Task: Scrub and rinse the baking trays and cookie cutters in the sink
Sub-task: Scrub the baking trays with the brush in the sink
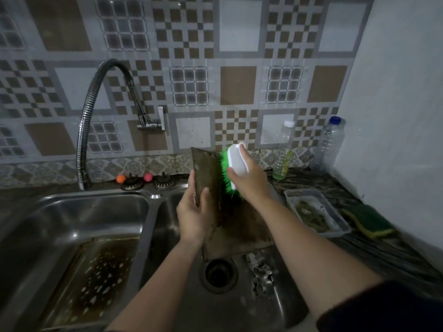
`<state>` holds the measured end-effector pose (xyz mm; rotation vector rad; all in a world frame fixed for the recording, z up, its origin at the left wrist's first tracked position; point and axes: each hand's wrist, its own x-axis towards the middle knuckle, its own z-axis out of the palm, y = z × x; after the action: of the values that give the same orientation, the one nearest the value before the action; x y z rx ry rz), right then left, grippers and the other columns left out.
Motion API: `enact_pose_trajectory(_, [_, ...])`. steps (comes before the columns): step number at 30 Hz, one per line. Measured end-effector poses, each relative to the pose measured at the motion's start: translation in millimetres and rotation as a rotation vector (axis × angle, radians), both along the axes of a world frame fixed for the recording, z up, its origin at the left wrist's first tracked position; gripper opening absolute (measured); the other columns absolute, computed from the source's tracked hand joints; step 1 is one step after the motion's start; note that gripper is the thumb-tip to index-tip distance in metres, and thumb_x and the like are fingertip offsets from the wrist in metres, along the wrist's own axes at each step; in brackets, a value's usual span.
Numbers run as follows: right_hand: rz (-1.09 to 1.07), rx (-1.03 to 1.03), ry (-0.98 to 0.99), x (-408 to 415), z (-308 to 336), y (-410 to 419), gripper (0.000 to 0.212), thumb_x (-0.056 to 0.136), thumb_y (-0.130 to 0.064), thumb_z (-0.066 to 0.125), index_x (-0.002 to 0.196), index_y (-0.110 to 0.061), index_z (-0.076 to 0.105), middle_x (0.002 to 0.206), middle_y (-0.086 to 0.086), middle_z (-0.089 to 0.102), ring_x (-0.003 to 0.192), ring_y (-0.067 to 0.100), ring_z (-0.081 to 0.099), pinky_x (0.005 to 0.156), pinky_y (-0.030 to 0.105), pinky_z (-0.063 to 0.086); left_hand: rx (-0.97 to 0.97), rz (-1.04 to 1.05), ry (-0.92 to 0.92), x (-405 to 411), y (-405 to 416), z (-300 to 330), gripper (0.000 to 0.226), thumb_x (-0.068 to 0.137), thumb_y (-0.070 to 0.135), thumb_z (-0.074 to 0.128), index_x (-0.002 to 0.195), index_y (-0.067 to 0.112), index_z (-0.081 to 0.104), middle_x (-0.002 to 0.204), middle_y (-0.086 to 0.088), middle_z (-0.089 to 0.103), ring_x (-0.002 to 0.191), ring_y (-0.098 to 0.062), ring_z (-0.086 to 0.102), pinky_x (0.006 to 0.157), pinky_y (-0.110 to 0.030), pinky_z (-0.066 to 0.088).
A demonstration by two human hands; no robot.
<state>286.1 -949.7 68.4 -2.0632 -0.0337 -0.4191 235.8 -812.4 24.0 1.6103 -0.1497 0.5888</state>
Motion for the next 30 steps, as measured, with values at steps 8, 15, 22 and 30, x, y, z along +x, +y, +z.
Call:
enact_pose_trajectory(8, [0.114,-0.150,0.094,-66.3,-83.6,-12.4,0.074,0.090,-0.043,0.059,0.149,-0.047,0.014,0.138,0.004,0.051,0.114,0.017,0.055,0.085,0.024,0.045,0.131,0.337,0.104,3.8,34.9,1.1,0.055,0.097,0.018,0.052,0.148,0.025,0.033,0.103,0.020,0.058,0.073,0.016,0.056,0.076,-0.007,0.037])
enact_pose_trajectory(15, [0.212,-0.149,0.041,-64.5,-34.2,5.0,0.070,0.084,-0.060,0.058,0.145,-0.046,0.029,0.135,0.005,0.048,0.123,0.021,0.047,0.088,0.027,0.040,0.159,0.557,0.158,-12.1,30.9,31.4,0.053,0.098,0.027,0.048,0.147,0.036,0.031,0.075,0.012,0.058,0.064,-0.009,0.053,0.069,-0.023,0.038])
enact_pose_trajectory(22, [0.297,-0.395,0.044,-87.4,-12.6,33.6,0.100,0.062,-0.078,0.064,0.146,-0.052,0.017,0.137,0.000,0.029,0.129,0.022,0.036,0.099,0.033,0.041,0.124,0.437,0.264,-12.2,37.4,54.4,0.064,0.095,0.022,0.049,0.150,0.036,0.020,0.103,-0.003,0.067,0.078,-0.019,0.061,0.071,-0.025,0.042])
enact_pose_trajectory(30, [0.036,-0.659,0.013,-105.6,-6.4,72.6,0.082,0.073,-0.049,0.064,0.141,-0.053,0.018,0.127,0.007,0.034,0.113,0.032,0.046,0.087,0.040,0.047,0.213,0.226,0.242,-24.2,45.0,77.6,0.079,0.094,0.015,0.052,0.150,0.044,0.004,0.113,-0.007,0.067,0.082,-0.018,0.065,0.070,-0.027,0.050])
